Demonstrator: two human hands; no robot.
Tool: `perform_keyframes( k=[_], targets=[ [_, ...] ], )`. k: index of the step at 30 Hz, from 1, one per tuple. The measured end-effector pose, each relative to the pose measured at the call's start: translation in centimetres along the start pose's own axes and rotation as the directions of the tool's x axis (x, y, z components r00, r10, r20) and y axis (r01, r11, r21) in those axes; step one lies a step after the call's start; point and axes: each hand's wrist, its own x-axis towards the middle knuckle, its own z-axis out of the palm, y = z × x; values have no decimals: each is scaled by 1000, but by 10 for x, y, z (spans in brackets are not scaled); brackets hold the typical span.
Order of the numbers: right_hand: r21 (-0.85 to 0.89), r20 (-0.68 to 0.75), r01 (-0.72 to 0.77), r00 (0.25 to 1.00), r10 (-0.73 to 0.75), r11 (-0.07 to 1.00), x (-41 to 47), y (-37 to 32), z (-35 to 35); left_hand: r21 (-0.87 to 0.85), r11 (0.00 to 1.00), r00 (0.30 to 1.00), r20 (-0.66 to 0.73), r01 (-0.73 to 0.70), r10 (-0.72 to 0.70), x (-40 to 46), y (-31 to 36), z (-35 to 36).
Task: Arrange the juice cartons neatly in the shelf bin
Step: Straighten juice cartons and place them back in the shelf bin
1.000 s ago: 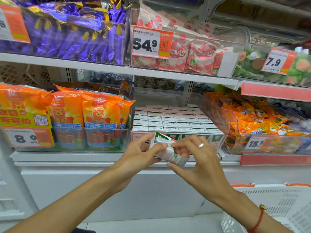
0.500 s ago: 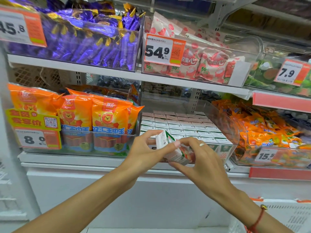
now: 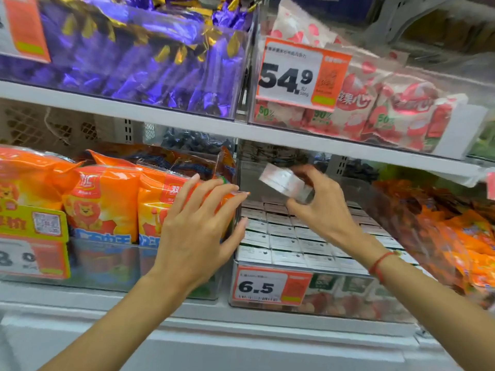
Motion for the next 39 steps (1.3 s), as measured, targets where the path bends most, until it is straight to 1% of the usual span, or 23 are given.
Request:
perform_keyframes(
  k=[3, 5, 8, 11, 13, 17, 19, 23, 29, 31, 33, 36, 39],
  targets=[
    [55, 66, -40, 997, 36, 998, 33, 13, 28, 21, 1000, 998, -59, -3, 4, 0, 0, 4],
    [108, 124, -110, 988, 97, 988, 49, 17, 43, 19, 1000, 997, -74, 6, -5, -1, 1, 4],
    [209, 237, -227, 955, 176, 951, 68, 20, 63, 13, 1000, 997, -73, 25, -23, -2, 2, 3],
    [265, 376, -296, 908, 184, 918, 81, 21, 74, 18, 999, 998, -53, 33, -32, -2, 3, 1],
    [259, 469, -321, 866, 173, 911, 86, 24, 74, 19, 999, 998, -43, 36, -35, -1, 4, 0],
    [148, 583, -344, 788, 199, 927, 86, 31, 73, 26, 999, 998, -42, 41, -40, -1, 4, 0],
    [138, 602, -334, 776, 188, 932, 83, 33, 79, 29, 999, 998, -45, 43, -42, -1, 4, -1],
    [55, 537, -231, 827, 166, 971, 77, 33, 87, 26, 999, 998, -39, 47, -46, -1, 5, 0],
    [43, 550, -171, 827, 120, 984, 70, 40, 96, 32, 998, 998, -49, 45, -43, -1, 4, 1],
    [31, 531, -154, 839, 114, 988, 68, 43, 98, 29, 999, 998, -54, 43, -41, -1, 5, 1],
    [-51, 517, -102, 848, 114, 993, 68, 44, 97, 25, 999, 998, -57, 40, -39, -1, 5, 1],
    [-180, 560, -33, 818, 130, 983, 66, 43, 92, 28, 999, 998, -55, 33, -31, -1, 4, 1],
    [-183, 584, 8, 805, 102, 983, 57, 34, 77, 33, 999, 999, -39, 32, -30, -1, 5, 0]
  ],
)
